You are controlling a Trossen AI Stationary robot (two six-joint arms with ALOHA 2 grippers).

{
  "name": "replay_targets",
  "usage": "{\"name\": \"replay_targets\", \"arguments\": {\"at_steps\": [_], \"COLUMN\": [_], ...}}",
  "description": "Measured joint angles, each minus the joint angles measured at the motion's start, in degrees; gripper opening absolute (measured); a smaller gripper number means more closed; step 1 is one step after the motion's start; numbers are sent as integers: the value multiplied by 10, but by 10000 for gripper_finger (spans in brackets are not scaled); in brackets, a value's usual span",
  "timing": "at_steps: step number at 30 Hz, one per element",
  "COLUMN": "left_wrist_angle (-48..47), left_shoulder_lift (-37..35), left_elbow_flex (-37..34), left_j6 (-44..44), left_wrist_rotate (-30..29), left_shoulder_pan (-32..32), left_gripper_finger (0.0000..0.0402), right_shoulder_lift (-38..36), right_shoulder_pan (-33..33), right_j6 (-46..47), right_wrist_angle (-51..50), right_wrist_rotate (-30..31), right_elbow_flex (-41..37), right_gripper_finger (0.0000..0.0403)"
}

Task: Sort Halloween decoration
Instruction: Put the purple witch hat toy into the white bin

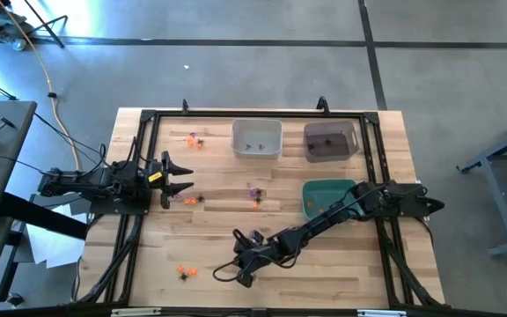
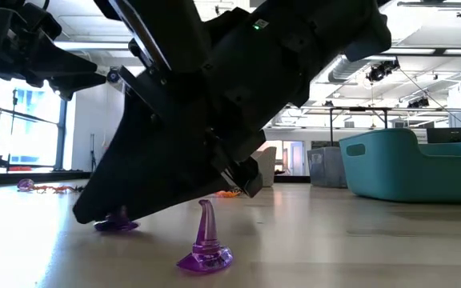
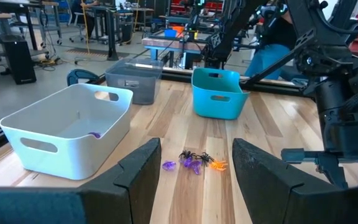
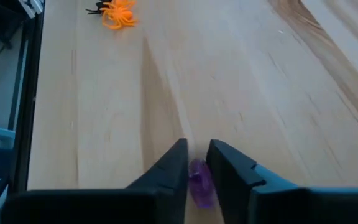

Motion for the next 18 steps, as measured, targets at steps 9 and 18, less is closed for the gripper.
{"name": "replay_targets", "arguments": {"at_steps": [9,18], "left_wrist_angle": [0,0], "left_shoulder_lift": [0,0], "left_elbow_flex": [0,0], "left_j6": [0,0], "left_wrist_rotate": [0,0], "left_shoulder_pan": [0,0], "left_gripper_finger": [186,186], "right_shoulder_lift": [2,-1], "right_shoulder_pan": [-1,-3], "right_j6": [5,6], "right_wrist_angle": [3,22], "right_wrist_rotate": [-1,-3], "right_elbow_flex": [0,-2], "right_gripper_finger": [14,7]}}
